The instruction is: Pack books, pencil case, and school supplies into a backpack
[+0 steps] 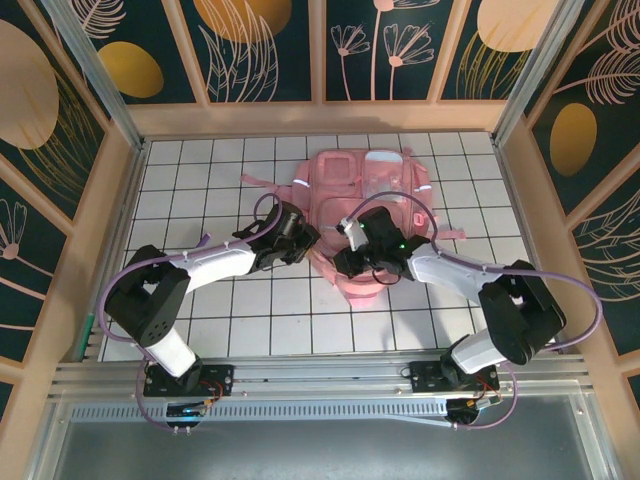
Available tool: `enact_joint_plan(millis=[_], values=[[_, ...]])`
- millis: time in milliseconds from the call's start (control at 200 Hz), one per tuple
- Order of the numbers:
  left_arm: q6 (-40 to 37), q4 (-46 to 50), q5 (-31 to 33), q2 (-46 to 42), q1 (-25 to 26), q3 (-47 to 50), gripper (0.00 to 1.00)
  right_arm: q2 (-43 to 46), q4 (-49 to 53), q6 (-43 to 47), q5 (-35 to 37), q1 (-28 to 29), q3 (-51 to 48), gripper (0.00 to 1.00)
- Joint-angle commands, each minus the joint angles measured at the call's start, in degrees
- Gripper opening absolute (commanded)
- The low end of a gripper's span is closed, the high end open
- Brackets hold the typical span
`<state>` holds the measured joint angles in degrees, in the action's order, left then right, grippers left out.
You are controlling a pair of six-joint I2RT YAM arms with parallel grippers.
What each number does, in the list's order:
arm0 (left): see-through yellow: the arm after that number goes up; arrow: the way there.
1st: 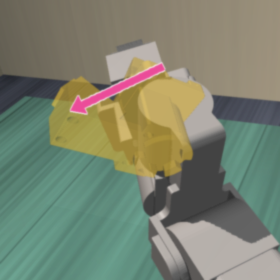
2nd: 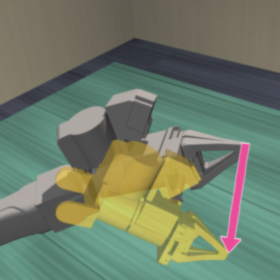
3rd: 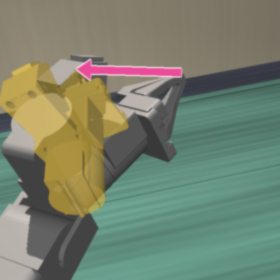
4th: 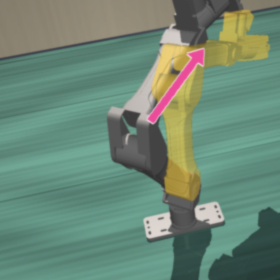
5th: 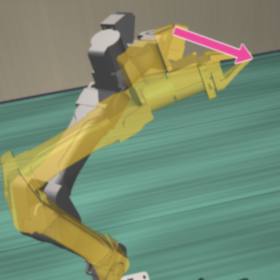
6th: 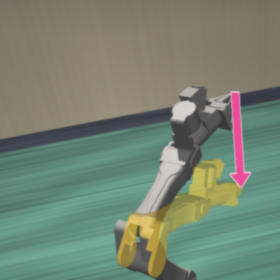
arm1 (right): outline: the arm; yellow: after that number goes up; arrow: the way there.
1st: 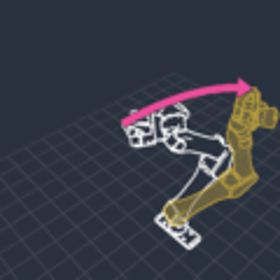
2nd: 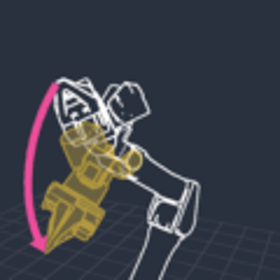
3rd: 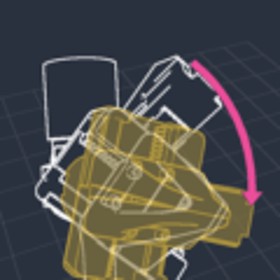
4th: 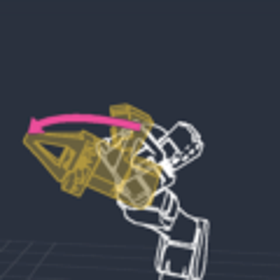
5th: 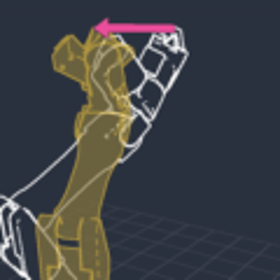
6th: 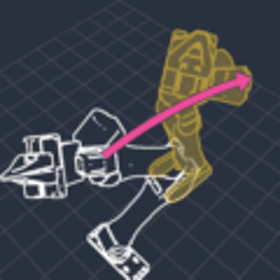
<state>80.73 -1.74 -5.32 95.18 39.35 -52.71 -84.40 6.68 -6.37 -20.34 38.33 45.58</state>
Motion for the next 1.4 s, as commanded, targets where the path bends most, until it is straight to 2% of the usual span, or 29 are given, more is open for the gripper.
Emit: enact_joint_plan(millis=[0,290,535,636,786,811,926,996,1146,1391], values=[[1.0,-1.7,-0.3,0.0,0.4,-0.5,0.37,-1.2,-1.6,-1.2,0.7,0.6,0.4,0.16],[1.0,-1.9,-0.3,-0.4,0.5,0.1,0.36,-3.5,-2.5,-3.1,-0.1,0.6,0.6,0.22],[1.1,-2.2,-0.5,-0.6,0.6,0.6,0.36,-6.7,-3.4,-5.3,0.1,0.7,1.3,0.24],[1.2,-2.1,-0.3,-0.7,0.8,0.9,0.36,-8.1,-4.1,-5.6,1.2,0.8,1.4,0.29],[0.5,-1.3,0.2,-1.1,0.8,1.0,0.36,-10.2,-4.3,-5.7,2.8,1.4,2.3,0.29],[0.2,-0.9,0.3,-1.2,0.8,0.9,0.36,-10.4,-4.3,-5.6,2.9,1.5,2.4,0.27],[-1.9,1.7,1.8,-1.8,0.8,-0.5,0.36,-9.8,-5.2,-5.3,2.9,1.8,2.3,0.07],[-3.5,2.7,2.4,-1.8,0.8,-1.8,0.37,-8.8,-4.9,-4.5,2.0,1.8,2.6,0.01],[-9.3,6.5,-0.2,1.8,0.7,-8.8,0.37,-4.2,-4.6,-3.9,0.1,1.8,3.2,0.00],[-12.3,10.2,1.3,1.5,0.1,-13.2,0.38,1.5,-2.4,-4.8,0.1,0.8,5.8,0.00]])
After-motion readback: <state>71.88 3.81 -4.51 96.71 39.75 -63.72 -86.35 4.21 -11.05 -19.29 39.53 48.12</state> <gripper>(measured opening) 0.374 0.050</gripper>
